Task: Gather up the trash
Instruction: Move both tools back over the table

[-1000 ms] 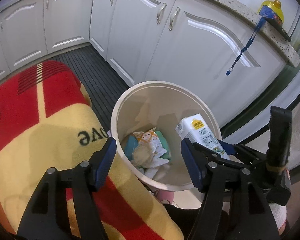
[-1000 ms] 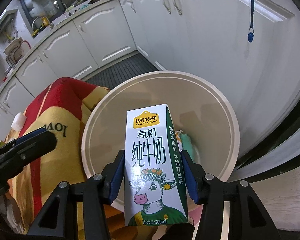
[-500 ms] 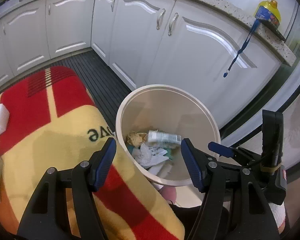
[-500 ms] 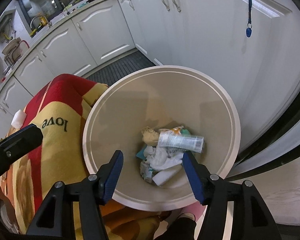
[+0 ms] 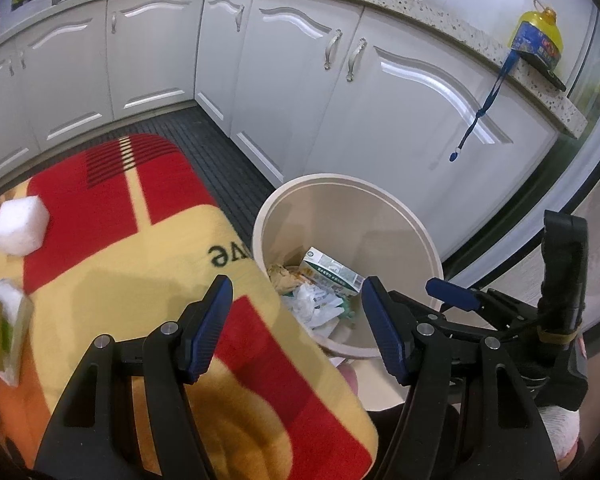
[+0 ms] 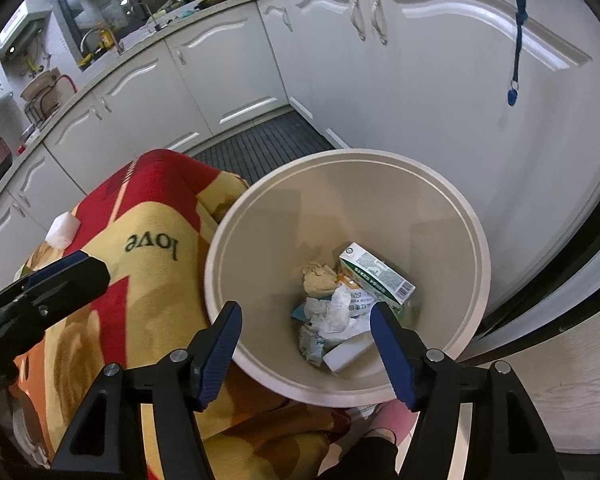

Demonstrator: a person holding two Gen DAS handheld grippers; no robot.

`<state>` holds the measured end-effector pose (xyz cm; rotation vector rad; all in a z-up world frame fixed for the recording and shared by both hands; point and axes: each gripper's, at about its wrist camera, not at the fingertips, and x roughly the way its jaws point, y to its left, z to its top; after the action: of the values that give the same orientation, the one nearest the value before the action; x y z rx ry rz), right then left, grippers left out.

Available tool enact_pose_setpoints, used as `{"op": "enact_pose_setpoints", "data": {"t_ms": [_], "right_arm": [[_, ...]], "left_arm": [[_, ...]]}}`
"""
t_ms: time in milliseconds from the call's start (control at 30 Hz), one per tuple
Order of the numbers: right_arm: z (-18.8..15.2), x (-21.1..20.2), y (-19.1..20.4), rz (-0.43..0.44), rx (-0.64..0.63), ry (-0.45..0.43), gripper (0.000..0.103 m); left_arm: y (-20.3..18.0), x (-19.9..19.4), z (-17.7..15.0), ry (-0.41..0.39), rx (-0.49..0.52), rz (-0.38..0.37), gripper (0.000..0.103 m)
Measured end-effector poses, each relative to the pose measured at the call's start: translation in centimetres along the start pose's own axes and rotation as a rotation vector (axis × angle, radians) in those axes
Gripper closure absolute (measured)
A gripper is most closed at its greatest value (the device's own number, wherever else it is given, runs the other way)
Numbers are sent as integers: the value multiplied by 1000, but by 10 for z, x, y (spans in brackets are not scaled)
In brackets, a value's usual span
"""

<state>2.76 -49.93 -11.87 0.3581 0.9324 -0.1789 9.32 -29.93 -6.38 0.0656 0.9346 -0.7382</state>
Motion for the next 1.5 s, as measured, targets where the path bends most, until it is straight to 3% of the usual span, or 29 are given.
{"op": "enact_pose_setpoints", "data": {"t_ms": [500,1133,1333,1500], "right_arm": [[-7,-8,54,78,-81,-4,36],[1,-11,146,217,-222,-14,35],[2,-6,174,234,-273,-2,35],[3,-3,190,237,-302,8,35]], "left_arm": [[50,-48,-25,12,-58,103,37],[184,-139,-84,0,-249,284,37],[221,-143,-85,-3,-330,344,37],[241,-124,-74,21,-340,366,37]]}}
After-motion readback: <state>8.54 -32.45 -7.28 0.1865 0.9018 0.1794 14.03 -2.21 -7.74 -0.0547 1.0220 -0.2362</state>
